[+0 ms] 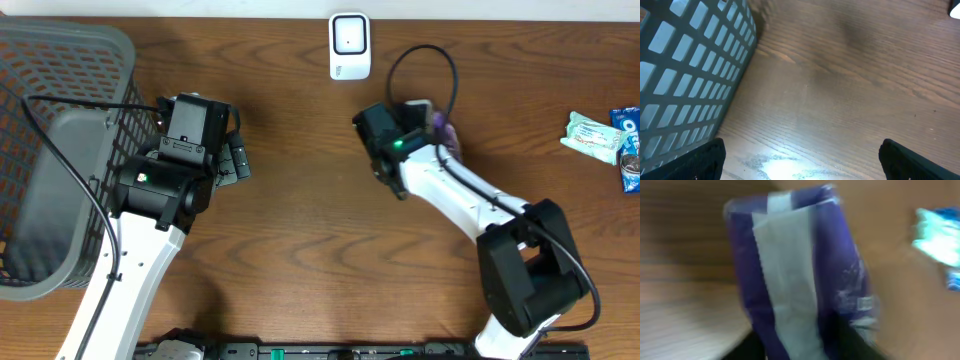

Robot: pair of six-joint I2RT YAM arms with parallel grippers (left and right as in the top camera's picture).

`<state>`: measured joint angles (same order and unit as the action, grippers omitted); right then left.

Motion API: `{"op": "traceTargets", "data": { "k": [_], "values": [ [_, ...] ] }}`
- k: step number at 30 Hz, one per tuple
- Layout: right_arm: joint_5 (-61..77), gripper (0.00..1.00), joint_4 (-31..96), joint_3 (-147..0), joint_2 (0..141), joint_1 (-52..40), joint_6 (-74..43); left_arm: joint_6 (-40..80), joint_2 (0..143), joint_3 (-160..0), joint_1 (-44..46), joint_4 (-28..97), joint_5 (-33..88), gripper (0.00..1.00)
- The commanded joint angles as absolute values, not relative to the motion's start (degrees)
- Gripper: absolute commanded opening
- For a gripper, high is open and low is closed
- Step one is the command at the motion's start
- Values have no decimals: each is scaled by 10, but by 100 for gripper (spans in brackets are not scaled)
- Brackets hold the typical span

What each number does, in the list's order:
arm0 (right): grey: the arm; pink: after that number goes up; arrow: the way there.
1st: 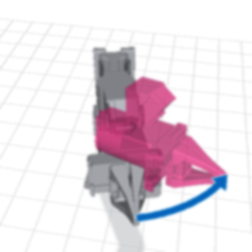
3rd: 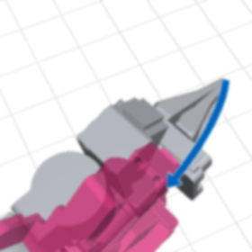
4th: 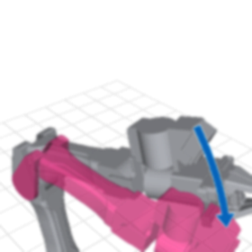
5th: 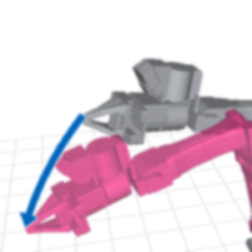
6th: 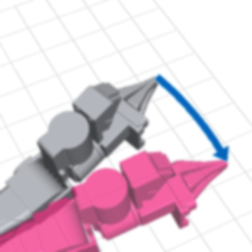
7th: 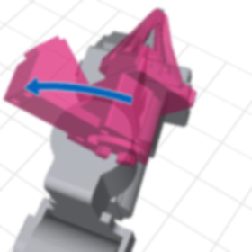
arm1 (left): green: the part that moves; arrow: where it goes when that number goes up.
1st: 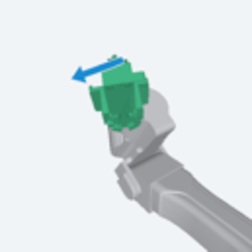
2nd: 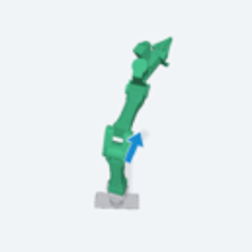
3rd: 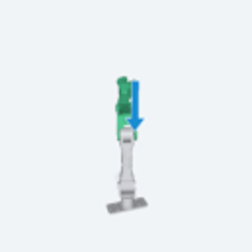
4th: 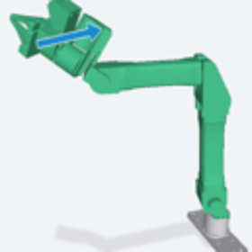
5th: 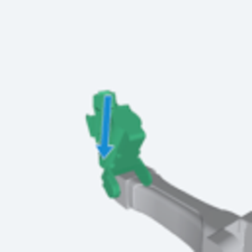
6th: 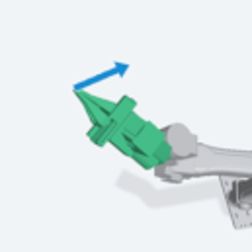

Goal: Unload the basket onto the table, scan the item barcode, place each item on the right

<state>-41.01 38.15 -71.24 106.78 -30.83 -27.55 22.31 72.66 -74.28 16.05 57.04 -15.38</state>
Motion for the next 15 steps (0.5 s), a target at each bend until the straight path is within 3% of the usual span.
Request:
{"op": "traceTargets", "data": {
  "k": [1,6,10,15],
  "values": [
    [-253,53,352,-726,1086,-342,-287,226,729,-741,158,572,-161,98],
    [-148,62,350,-796,1086,-351,-287,226,729,-741,158,572,-161,98],
    [-134,80,420,-909,1086,-330,-280,226,729,-741,158,572,-161,98],
    [-133,93,503,-985,1086,-269,-256,226,729,-741,158,572,-161,98]
  ]
}}
